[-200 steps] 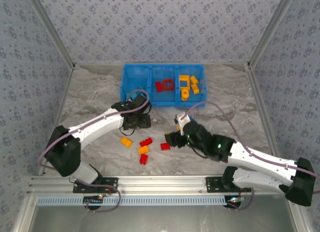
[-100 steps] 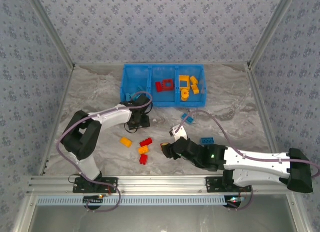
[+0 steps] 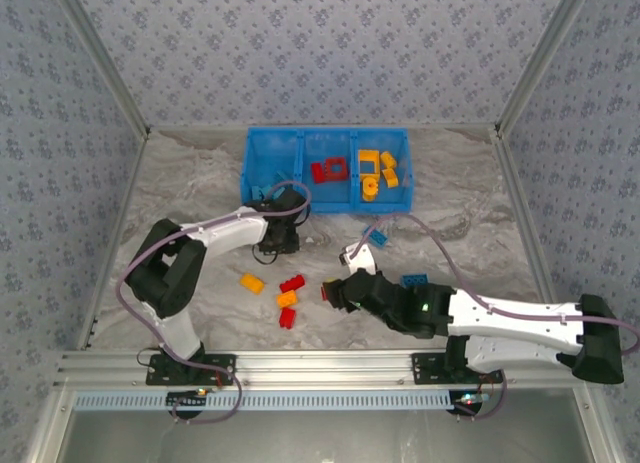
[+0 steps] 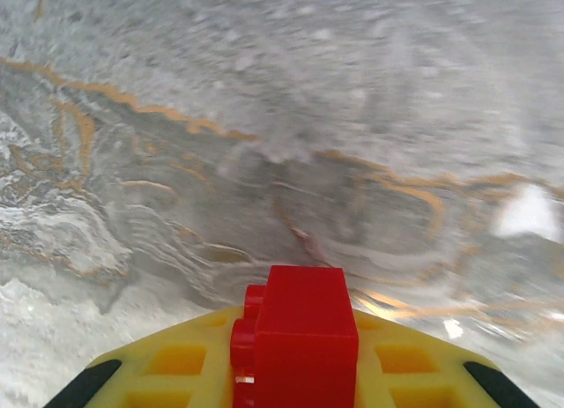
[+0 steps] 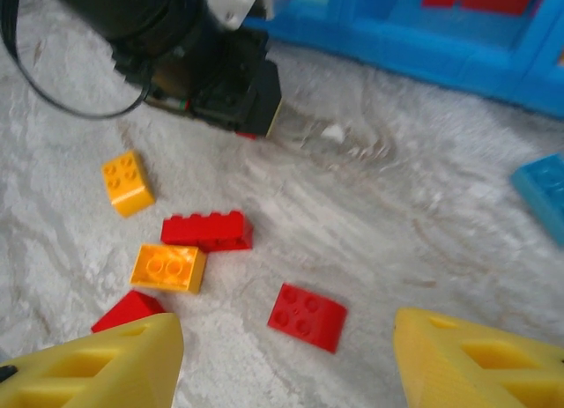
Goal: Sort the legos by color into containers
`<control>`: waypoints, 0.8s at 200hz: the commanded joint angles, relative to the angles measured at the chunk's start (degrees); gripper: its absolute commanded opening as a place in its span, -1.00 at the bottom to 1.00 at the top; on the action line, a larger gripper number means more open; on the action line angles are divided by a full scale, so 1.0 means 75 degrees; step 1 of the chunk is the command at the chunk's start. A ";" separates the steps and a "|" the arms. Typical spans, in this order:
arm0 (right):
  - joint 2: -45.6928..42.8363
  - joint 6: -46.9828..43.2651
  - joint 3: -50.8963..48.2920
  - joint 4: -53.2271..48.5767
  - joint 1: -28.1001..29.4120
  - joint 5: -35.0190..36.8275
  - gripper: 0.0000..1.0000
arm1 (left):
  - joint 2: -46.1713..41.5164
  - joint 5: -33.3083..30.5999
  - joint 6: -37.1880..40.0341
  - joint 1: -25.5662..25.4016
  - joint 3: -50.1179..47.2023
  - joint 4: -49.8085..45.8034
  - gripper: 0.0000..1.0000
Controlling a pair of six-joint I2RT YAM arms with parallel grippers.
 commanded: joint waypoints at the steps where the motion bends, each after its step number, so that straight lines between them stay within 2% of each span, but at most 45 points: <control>1: -0.0321 -0.0006 0.0974 -0.0998 -0.0047 0.1429 0.34 | -0.0500 -0.0126 0.0339 -0.0420 0.1155 -0.0513 -0.48; 27: -0.0302 -0.0465 0.1714 -0.1203 -0.0471 0.1974 0.35 | -0.0015 0.0126 0.0570 -0.0477 0.2443 -0.0699 -0.47; 89: 0.0198 -0.0788 0.2424 -0.0652 -0.1929 0.1063 0.36 | 0.2595 0.0757 0.1246 0.0005 0.5707 -0.1027 -0.46; 118: 0.0428 -0.0771 0.2377 -0.0364 -0.2262 0.0642 0.36 | 0.3734 0.1234 0.1352 0.0330 0.7050 -0.1023 -0.45; 160: 0.0655 -0.0671 0.2266 -0.0194 -0.2481 0.0304 0.35 | 0.5020 0.1748 0.1469 0.0503 0.8316 -0.1077 -0.42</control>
